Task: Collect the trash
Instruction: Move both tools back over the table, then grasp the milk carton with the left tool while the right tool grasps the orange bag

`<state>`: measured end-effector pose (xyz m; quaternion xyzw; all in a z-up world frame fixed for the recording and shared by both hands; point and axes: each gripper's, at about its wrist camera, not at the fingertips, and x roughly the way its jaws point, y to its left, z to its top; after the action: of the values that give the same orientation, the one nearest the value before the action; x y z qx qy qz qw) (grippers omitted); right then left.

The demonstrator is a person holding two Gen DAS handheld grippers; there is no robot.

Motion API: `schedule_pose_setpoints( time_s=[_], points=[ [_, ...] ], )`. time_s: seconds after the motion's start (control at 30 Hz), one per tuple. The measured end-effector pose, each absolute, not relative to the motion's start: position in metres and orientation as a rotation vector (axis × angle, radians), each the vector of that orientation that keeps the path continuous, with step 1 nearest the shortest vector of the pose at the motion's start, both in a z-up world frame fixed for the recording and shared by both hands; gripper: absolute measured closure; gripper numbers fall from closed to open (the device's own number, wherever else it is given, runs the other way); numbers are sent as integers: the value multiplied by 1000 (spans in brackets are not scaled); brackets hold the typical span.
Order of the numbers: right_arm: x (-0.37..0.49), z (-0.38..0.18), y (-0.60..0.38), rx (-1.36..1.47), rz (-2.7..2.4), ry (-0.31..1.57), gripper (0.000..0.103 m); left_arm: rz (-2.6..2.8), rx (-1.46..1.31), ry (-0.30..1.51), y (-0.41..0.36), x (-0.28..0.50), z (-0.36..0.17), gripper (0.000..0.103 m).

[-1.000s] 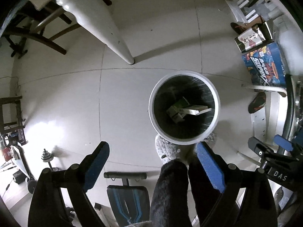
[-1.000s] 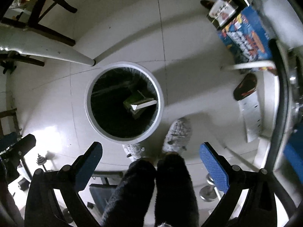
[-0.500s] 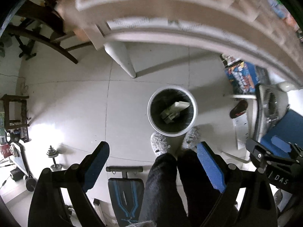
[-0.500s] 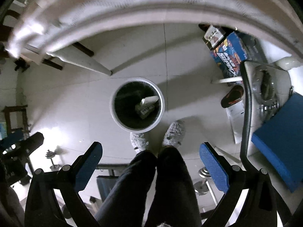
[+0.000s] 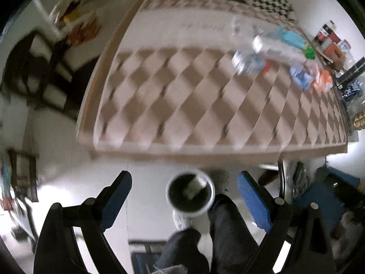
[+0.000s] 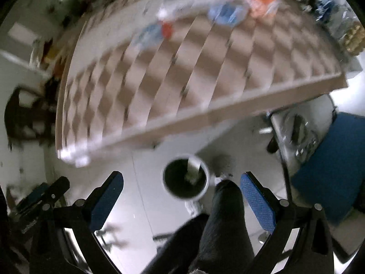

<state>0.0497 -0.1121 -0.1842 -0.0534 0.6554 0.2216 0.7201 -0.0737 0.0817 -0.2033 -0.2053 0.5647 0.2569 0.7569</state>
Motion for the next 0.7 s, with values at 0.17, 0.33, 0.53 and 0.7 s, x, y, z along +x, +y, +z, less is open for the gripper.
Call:
schedule_pose_setpoints(
  time_s=[0.17,0.33,0.53,0.7],
  points=[
    [150,-166,-125,-72,397,1394,0,470,-196,1238,92,36,-198,9],
    [262,-173,-137,-28,323,1411,0,315,41,1352,95,141,-227,9],
    [372,-200,-150,21,253,1450,0,144,244,1511,93,214,-278,10],
    [432,-225,-151,68,205,1455,7,34,312,1594,88,238,-308,22]
  ],
)
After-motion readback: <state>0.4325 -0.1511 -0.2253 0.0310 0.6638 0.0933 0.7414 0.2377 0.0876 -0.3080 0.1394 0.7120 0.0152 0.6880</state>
